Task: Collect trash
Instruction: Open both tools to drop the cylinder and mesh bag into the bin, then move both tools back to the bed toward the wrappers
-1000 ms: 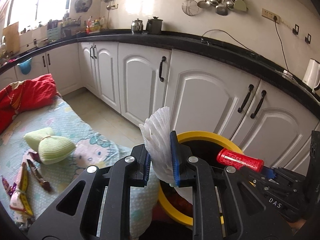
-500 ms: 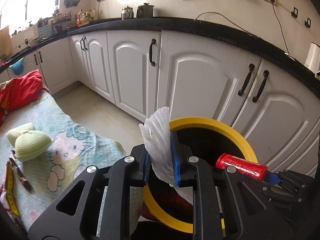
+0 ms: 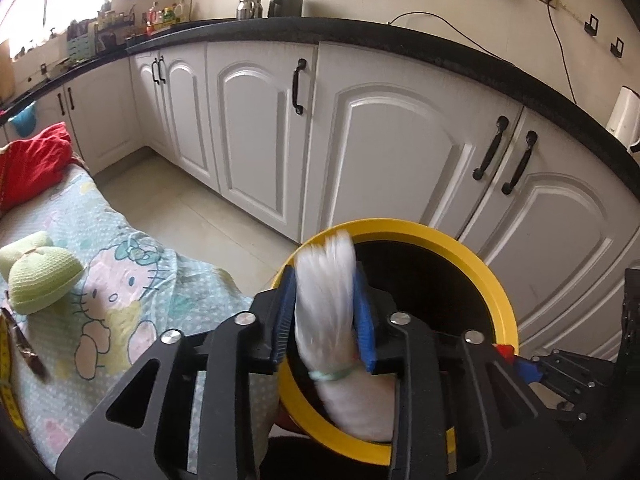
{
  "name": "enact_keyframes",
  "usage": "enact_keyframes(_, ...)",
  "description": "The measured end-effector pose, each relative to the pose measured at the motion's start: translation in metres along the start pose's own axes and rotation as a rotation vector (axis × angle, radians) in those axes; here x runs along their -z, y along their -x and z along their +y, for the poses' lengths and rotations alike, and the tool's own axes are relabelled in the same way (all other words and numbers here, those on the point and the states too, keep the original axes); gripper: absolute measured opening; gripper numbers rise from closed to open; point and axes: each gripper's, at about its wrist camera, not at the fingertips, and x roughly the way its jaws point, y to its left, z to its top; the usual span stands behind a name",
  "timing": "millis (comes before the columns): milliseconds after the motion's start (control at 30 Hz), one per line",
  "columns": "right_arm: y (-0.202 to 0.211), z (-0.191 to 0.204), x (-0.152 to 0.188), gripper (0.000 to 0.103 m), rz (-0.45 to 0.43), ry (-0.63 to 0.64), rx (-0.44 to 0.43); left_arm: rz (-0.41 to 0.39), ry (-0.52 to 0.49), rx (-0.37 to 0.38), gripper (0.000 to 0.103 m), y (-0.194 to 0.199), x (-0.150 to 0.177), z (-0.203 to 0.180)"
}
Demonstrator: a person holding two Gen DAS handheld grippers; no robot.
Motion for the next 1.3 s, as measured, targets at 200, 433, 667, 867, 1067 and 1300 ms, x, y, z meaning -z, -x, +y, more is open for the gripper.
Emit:
enact_keyframes(200,0.004,-0.004,-0.003,0.049,-0.018,-0.018,0.015,0.001,0.002,0.014,0.042,0.004,0.001,0.000)
enact_keyframes(433,0.013,-0.003,-0.005,0.060,-0.058,-0.024,0.035,-0.007,0.024,0.012,0.061,0.016,0.001,0.009)
enact_keyframes(667,0.028,0.001,-0.008,0.067,-0.124,-0.033,0.041,-0.044,0.060,-0.008,0.092,0.041,0.001,0.027)
enact_keyframes(867,0.037,0.014,-0.010,0.068,-0.170,-0.023,0.038,-0.086,0.082,-0.045,0.092,0.066,0.004,0.043)
enact_keyframes(1067,0.045,0.036,-0.011,0.068,-0.201,0.021,0.009,-0.113,0.111,-0.086,0.092,0.089,0.012,0.068)
enact_keyframes(1300,0.050,0.071,-0.010,0.068,-0.220,0.100,-0.022,-0.149,0.160,-0.148,0.092,0.117,0.020,0.102)
